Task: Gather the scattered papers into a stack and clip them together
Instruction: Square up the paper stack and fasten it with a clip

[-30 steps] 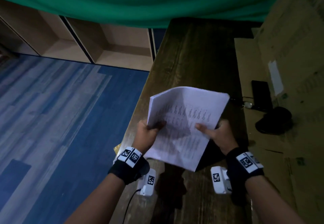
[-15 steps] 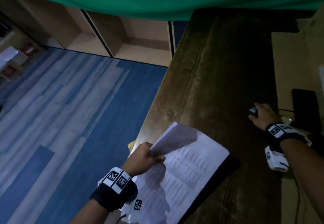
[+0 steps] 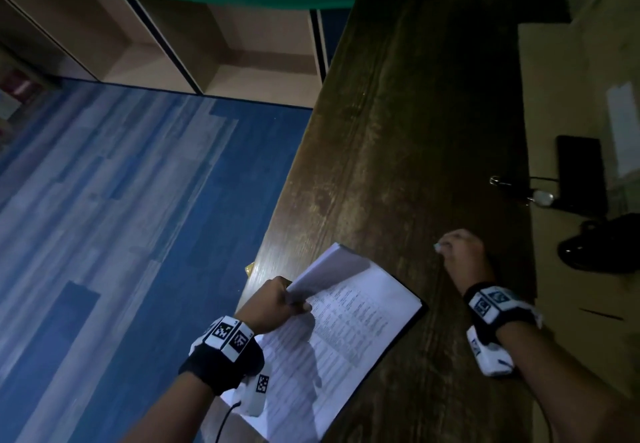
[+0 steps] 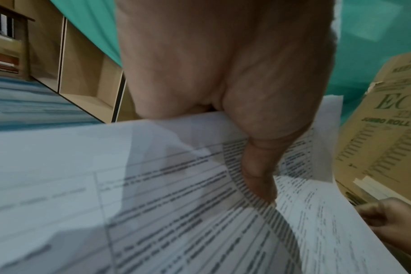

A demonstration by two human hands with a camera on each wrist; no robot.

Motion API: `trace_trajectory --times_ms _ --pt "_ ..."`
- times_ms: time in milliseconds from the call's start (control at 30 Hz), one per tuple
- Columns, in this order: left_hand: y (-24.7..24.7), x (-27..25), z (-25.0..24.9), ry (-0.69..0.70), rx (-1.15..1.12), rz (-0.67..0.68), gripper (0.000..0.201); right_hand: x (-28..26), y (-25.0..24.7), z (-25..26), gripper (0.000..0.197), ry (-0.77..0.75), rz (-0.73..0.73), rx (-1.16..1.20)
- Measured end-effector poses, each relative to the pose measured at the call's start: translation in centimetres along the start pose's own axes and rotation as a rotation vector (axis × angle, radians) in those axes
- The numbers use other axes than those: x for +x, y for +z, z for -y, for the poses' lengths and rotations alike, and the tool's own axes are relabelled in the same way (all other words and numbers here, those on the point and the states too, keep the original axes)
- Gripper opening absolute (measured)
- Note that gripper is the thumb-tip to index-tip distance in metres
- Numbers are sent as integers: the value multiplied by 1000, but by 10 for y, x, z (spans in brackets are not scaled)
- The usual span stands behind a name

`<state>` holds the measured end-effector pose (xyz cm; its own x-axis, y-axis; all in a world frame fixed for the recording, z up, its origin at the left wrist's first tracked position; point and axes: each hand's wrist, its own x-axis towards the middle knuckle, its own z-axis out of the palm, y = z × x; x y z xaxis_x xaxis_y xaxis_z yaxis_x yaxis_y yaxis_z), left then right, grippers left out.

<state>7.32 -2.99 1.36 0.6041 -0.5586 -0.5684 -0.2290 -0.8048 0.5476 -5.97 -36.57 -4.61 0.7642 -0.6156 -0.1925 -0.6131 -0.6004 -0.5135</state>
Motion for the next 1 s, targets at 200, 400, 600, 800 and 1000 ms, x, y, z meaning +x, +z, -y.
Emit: trace_trajectory --times_ms 200,400,600,800,1000 --pt "4 -9 0 15 -71 37 45 -52 -3 21 6 79 50 318" --pt "7 -21 -2 20 -33 54 45 -79 -33 60 27 41 240 712" --pt "8 -31 -3 43 -27 53 39 -87 -45 70 31 12 264 595" --pt "8 -32 -3 32 -11 48 43 -94 -46 74 37 -14 259 554" --pt "9 -32 -5 40 -19 54 42 -97 -44 76 30 -62 199 516"
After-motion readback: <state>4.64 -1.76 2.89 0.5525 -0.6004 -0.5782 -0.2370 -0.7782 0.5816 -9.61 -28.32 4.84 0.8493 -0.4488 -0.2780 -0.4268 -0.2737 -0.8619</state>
